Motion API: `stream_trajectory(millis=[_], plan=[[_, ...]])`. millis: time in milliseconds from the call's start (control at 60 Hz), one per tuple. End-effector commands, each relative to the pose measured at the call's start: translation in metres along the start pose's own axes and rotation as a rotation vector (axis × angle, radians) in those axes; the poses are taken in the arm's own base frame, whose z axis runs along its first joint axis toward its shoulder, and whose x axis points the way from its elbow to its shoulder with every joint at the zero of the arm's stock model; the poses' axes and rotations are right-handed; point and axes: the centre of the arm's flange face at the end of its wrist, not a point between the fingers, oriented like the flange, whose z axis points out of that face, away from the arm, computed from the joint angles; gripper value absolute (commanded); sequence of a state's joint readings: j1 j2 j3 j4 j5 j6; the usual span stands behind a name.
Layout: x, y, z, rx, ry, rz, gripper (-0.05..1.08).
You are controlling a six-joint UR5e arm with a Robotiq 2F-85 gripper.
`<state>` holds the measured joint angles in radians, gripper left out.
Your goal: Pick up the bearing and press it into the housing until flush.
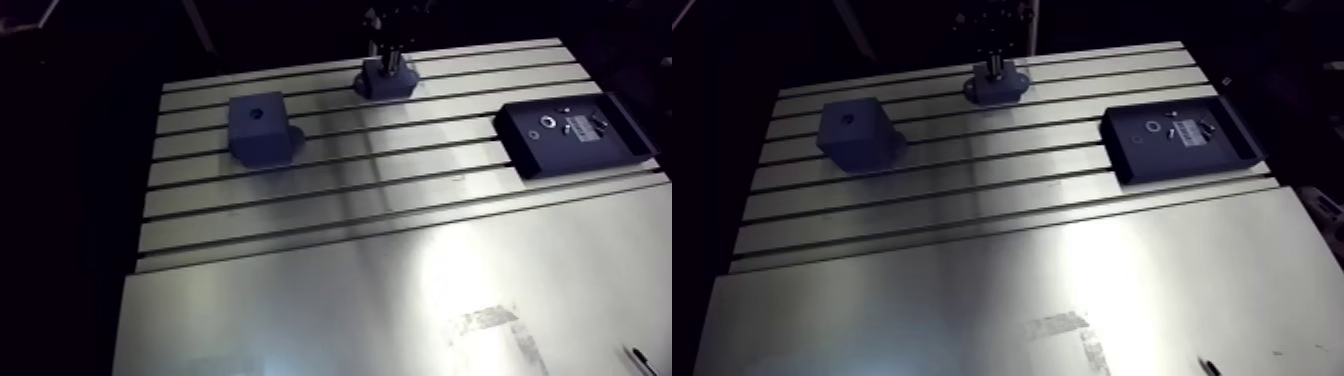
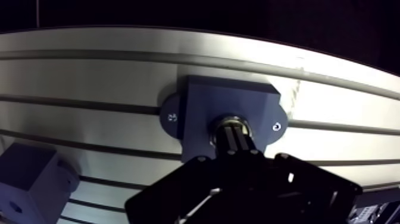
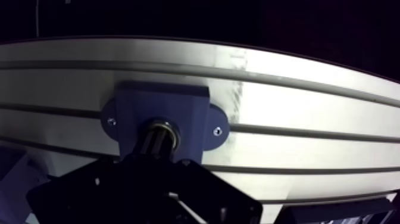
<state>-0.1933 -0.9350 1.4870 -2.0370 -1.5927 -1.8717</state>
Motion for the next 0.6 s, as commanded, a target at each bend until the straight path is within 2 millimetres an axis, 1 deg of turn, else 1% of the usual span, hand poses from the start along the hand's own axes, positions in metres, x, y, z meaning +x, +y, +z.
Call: stream_trajectory(millis=[17,600], plan=[[-0.0003,-0.0002,0.0008,0.001,0.000,-0.004,1.08],[-0.0018,-0.0008,0.0034,0.003,-0.005,-0.004,1.08]])
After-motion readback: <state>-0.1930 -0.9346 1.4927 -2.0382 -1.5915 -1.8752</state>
